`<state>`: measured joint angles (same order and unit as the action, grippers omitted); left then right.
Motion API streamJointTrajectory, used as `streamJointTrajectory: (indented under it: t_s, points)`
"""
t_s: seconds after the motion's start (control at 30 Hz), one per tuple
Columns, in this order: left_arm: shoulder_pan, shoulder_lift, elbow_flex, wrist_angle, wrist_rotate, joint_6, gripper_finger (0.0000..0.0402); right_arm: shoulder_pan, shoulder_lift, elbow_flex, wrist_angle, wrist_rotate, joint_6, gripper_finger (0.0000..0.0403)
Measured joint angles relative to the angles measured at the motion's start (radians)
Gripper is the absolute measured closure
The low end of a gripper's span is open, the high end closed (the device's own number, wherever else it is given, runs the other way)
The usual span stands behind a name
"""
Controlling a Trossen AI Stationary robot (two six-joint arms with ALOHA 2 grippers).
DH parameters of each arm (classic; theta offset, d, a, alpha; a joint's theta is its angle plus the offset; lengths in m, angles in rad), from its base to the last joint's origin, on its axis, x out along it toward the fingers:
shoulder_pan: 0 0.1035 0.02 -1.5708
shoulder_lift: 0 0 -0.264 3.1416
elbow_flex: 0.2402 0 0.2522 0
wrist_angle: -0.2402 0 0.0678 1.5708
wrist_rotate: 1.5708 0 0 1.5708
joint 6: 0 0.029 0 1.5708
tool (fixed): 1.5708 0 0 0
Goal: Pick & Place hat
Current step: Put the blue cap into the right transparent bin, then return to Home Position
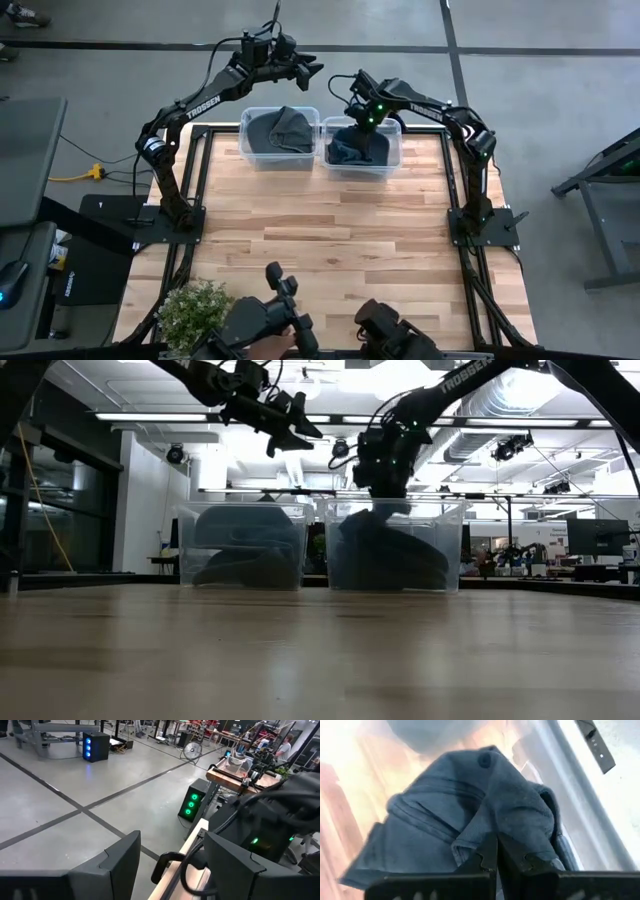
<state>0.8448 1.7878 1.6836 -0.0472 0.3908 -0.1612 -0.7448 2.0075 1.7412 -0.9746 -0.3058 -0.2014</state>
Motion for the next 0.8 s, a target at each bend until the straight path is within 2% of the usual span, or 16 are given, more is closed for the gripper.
streamJointTrajectory:
  t_s: [0.43, 0.67, 0.8]
  points:
    - [0.000, 0.000, 0.000, 0.000, 0.013, 0.000, 0.0184, 0.000, 0.000, 0.204, -0.223, 0.000, 0.029, 0.0403]
    - [0.026, -0.014, 0.000, -0.014, 0.228, -0.008, 0.0184, 0.000, 0.000, 0.265, -0.292, 0.003, 0.116, 0.0403]
    - [0.029, -0.018, 0.000, -0.016, 0.269, -0.011, 0.0184, 0.000, -0.004, 0.298, -0.311, 0.004, 0.118, 0.0403]
